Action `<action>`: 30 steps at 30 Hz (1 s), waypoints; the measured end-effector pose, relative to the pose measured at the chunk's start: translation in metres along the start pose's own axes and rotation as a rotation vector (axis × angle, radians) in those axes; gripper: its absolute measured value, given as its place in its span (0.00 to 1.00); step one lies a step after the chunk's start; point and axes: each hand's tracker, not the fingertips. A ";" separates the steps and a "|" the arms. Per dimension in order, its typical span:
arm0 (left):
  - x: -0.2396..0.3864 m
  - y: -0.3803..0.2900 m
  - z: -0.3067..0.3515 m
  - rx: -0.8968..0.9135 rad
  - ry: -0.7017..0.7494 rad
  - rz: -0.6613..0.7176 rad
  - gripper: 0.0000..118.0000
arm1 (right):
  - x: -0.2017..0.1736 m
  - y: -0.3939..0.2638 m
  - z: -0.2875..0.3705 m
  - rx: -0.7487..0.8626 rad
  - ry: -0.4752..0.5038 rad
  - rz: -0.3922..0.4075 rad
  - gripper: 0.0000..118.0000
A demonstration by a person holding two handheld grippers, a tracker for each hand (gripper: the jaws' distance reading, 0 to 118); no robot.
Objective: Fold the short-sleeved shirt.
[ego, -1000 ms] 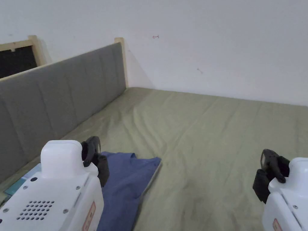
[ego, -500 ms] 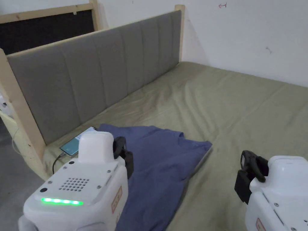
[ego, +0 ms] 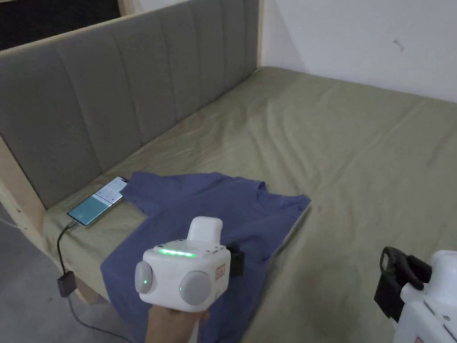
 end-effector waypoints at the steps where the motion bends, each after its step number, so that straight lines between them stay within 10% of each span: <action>1: -0.001 0.005 -0.006 -0.028 -0.002 -0.008 0.80 | 0.002 0.000 -0.001 -0.010 0.001 -0.014 0.00; 3: 0.001 0.010 -0.015 -0.051 -0.008 -0.011 1.00 | 0.005 -0.002 -0.002 -0.024 -0.003 -0.021 0.00; 14: 0.024 0.012 -0.092 -0.250 0.079 -0.094 0.94 | 0.021 -0.009 -0.010 -0.080 -0.019 0.011 0.00; 15: 0.029 0.012 -0.086 -0.216 0.074 -0.097 0.89 | 0.023 -0.009 -0.010 -0.085 -0.022 0.015 0.00; 18: 0.025 0.022 -0.072 -0.125 0.125 -0.022 0.08 | 0.029 -0.011 -0.010 -0.092 -0.032 0.012 0.00; 19: 0.020 0.025 -0.067 -0.092 0.187 0.021 0.00 | 0.031 -0.011 -0.010 -0.097 -0.038 0.004 0.00; 30: 0.018 0.050 -0.034 -0.106 0.106 0.112 0.00 | 0.069 -0.008 0.025 -0.061 -0.114 -0.055 0.00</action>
